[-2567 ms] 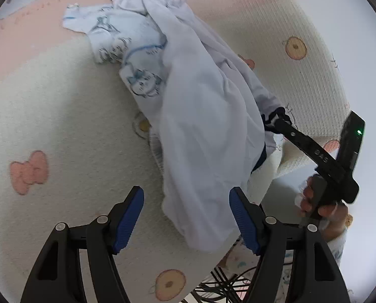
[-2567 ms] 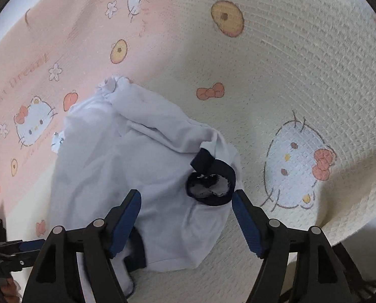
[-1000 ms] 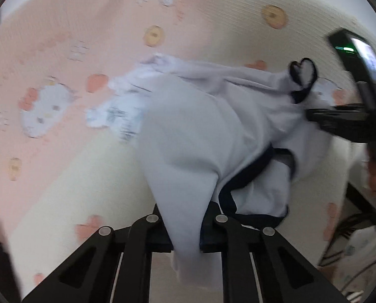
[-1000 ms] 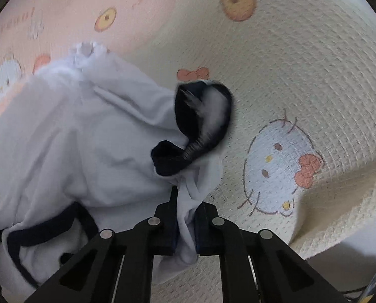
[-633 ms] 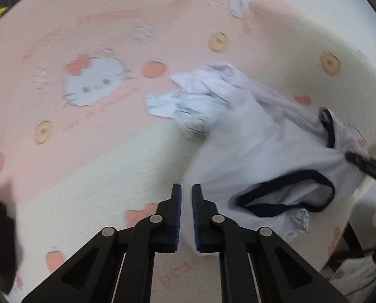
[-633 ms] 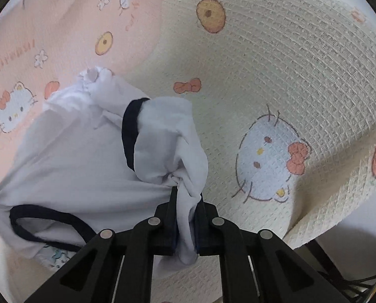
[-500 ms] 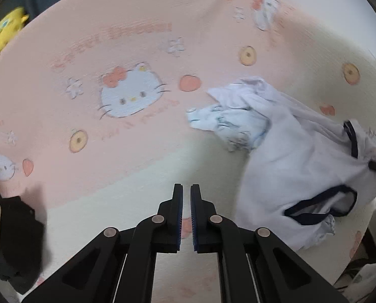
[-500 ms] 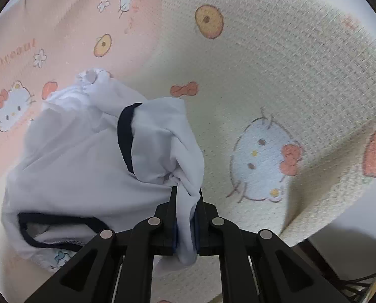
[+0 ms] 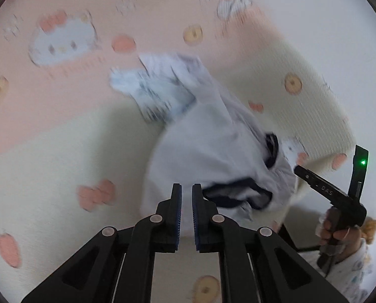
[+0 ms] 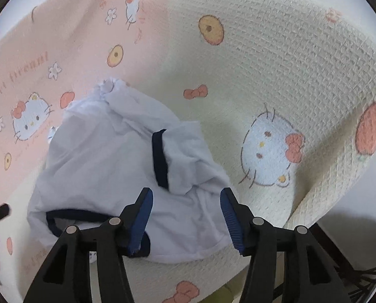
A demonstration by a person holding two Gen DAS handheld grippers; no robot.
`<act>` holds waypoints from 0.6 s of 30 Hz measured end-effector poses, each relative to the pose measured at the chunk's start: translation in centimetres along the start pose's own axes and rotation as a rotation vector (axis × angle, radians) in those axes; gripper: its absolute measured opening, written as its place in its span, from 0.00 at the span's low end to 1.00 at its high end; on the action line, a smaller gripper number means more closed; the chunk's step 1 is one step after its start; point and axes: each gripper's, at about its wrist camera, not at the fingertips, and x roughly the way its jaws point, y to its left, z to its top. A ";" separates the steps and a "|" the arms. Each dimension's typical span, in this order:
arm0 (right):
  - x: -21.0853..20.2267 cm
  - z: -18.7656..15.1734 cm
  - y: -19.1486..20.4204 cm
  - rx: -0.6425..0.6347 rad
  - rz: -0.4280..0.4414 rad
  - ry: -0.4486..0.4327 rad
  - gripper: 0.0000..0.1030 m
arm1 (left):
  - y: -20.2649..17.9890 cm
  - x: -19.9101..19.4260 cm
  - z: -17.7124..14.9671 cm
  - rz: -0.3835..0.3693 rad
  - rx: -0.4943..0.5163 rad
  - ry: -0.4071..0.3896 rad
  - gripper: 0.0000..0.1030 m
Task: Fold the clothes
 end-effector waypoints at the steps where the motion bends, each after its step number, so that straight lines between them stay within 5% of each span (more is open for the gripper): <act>1: 0.2 -0.2 0.2 -0.004 0.008 0.012 0.54 | -0.3 0.6 -0.3 0.000 0.001 0.024 0.07; 4: 1.2 -1.1 1.2 -0.051 0.036 0.064 0.54 | -0.9 2.8 -1.2 -0.005 0.004 0.097 0.09; 6: 2.0 -1.7 2.0 -0.091 0.053 0.102 0.54 | -0.9 4.5 -2.0 -0.016 0.004 0.143 0.30; 7: 2.3 -2.0 2.5 -0.118 0.051 0.117 0.54 | -0.5 5.6 -2.6 -0.017 -0.025 0.182 0.61; 8: 2.6 -2.3 3.0 -0.146 0.048 0.129 0.54 | 0.0 6.7 -3.2 -0.017 -0.057 0.222 0.77; 10: 3.1 -2.7 3.8 -0.193 0.049 0.143 0.54 | 0.0 6.7 -4.0 -0.067 -0.041 0.147 0.87; 14: 3.5 -2.8 3.9 -0.214 0.034 0.154 0.54 | -2.2 7.2 -4.7 0.040 0.124 0.158 0.87; 18: 3.8 -3.0 3.6 -0.207 0.037 0.174 0.54 | -3.0 6.8 -4.7 0.085 0.129 0.162 0.87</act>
